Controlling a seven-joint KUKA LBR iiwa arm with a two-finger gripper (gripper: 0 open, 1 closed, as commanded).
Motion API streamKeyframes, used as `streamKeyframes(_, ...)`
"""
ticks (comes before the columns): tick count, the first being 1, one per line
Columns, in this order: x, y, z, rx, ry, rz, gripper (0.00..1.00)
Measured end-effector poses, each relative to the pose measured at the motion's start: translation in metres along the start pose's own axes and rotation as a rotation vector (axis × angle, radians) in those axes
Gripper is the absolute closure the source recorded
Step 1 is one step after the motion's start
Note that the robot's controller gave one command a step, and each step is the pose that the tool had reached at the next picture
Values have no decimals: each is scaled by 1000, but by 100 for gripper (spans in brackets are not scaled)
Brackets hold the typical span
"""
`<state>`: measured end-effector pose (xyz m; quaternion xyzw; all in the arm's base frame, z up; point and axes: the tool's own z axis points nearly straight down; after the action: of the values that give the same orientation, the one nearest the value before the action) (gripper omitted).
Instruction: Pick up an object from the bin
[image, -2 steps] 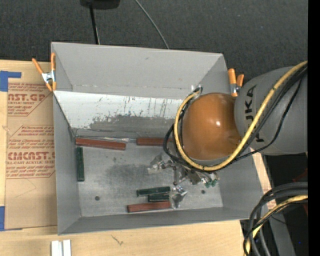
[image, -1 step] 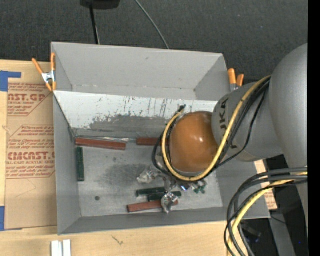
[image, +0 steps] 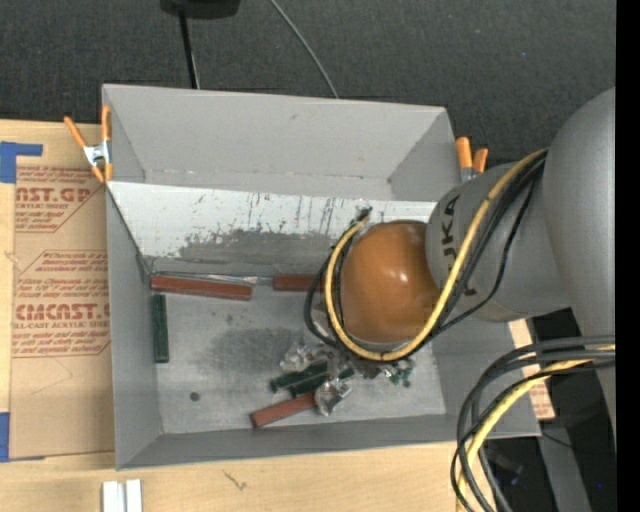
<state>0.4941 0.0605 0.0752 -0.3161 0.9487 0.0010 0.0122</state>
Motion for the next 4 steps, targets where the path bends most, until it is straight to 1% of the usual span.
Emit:
streamKeyframes(1, 0, 0, 0, 0, 0, 0, 100)
streamKeyframes(2, 0, 1, -3, -2, 4, 0, 100)
streamKeyframes(3, 2, 1, -17, -5, 19, -1, 100)
streamKeyframes(4, 1, 1, -24, -5, 20, 0, 100)
